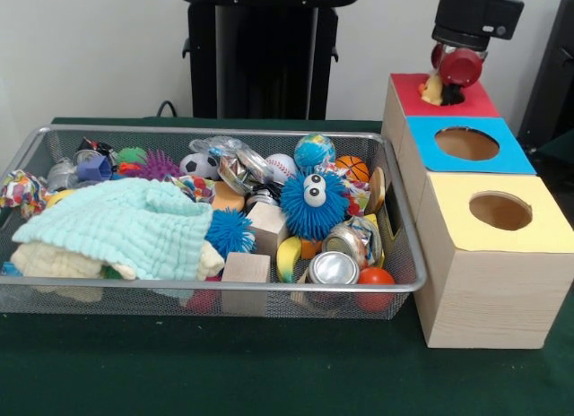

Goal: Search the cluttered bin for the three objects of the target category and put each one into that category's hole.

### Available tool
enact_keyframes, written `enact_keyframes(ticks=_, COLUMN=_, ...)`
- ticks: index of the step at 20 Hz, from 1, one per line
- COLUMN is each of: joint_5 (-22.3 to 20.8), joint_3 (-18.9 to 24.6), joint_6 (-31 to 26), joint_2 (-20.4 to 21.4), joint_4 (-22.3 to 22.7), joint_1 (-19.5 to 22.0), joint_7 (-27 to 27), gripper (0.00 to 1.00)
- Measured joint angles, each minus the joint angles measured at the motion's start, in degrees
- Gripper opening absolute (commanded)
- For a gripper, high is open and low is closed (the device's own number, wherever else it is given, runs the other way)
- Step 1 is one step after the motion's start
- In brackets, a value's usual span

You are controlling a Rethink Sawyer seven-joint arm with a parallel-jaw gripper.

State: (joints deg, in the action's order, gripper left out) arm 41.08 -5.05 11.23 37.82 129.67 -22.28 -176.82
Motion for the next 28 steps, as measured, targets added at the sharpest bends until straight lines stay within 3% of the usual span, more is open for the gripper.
enact_keyframes(ticks=11, joint_5=-4.08, joint_3=2.84, joint_6=1.54, joint_2=0.41, joint_4=0.77, joint_1=3.72, joint_7=-0.01, gripper=0.0)
enact_keyframes(ticks=16, joint_5=-9.04, joint_3=5.44, joint_6=2.48, joint_2=0.92, joint_4=1.59, joint_1=7.67, joint_7=-0.01, gripper=0.0)
enact_keyframes(ticks=21, joint_5=-15.99, joint_3=7.96, joint_6=4.96, joint_2=1.08, joint_4=2.53, joint_1=11.78, joint_7=-0.01, gripper=0.0)
enact_keyframes(ticks=28, joint_5=-33.46, joint_3=11.92, joint_6=11.15, joint_2=0.09, joint_4=3.31, joint_1=20.01, joint_7=-0.01, gripper=0.0)
